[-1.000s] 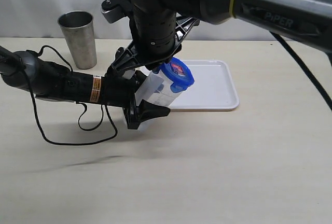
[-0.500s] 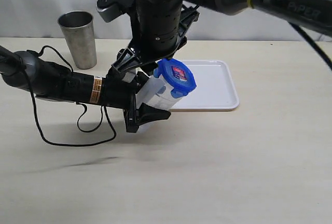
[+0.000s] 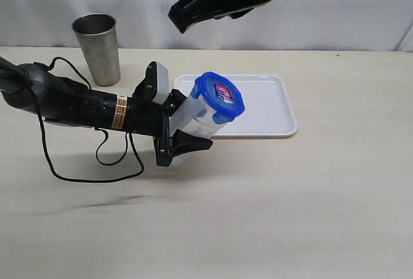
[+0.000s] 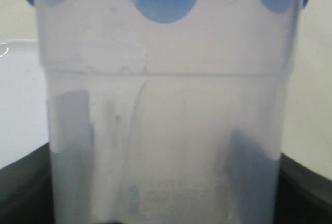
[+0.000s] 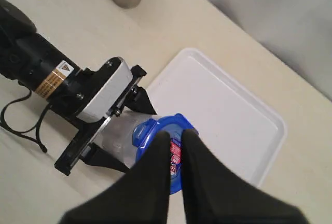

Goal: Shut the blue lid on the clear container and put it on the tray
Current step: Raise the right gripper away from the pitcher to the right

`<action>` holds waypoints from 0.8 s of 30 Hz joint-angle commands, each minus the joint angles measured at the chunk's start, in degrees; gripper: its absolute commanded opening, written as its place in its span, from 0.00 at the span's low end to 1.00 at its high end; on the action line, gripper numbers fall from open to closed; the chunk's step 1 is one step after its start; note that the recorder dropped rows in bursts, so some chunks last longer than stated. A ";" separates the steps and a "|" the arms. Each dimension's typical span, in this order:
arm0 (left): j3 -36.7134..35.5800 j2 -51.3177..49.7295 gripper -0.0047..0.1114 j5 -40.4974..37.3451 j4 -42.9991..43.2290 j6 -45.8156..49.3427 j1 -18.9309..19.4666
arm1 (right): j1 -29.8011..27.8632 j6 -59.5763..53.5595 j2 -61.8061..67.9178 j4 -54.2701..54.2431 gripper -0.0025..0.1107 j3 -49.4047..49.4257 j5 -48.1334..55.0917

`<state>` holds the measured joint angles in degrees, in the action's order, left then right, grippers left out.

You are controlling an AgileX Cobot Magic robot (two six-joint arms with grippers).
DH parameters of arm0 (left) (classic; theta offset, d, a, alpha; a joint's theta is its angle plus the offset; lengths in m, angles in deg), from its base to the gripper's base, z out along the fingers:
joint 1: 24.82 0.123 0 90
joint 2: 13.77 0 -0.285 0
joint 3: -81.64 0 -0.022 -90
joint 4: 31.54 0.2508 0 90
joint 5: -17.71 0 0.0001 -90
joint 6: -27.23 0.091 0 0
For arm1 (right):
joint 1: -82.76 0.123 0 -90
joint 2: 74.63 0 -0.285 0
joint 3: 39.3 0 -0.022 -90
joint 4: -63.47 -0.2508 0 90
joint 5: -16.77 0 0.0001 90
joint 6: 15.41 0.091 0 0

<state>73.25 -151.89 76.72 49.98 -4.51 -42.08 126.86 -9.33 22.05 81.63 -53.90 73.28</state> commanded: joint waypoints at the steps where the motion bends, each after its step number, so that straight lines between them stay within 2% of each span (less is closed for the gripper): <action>1: -0.05 0.58 0.04 0.04 0.31 0.43 -0.13 | 0.01 -0.48 -12.10 0.32 0.06 13.47 -12.10; 4: -0.05 0.58 0.04 0.04 0.31 0.43 -0.13 | 0.01 -0.35 -20.63 0.32 0.06 21.57 -18.28; 11: -0.05 0.58 0.04 0.04 0.31 0.43 -0.13 | 0.01 -0.35 -38.90 0.32 0.06 34.29 -23.88; 19: -0.05 0.58 0.04 0.04 0.31 0.43 -0.13 | 0.01 1.34 -61.64 0.32 0.06 49.68 -37.78; 24: -0.05 0.58 0.04 0.04 0.31 0.43 -0.13 | 0.01 2.10 -75.46 0.32 0.06 54.83 -41.38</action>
<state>73.25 -151.89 76.72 50.12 -4.28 -42.08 126.86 -7.84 -47.30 81.73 -1.15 34.32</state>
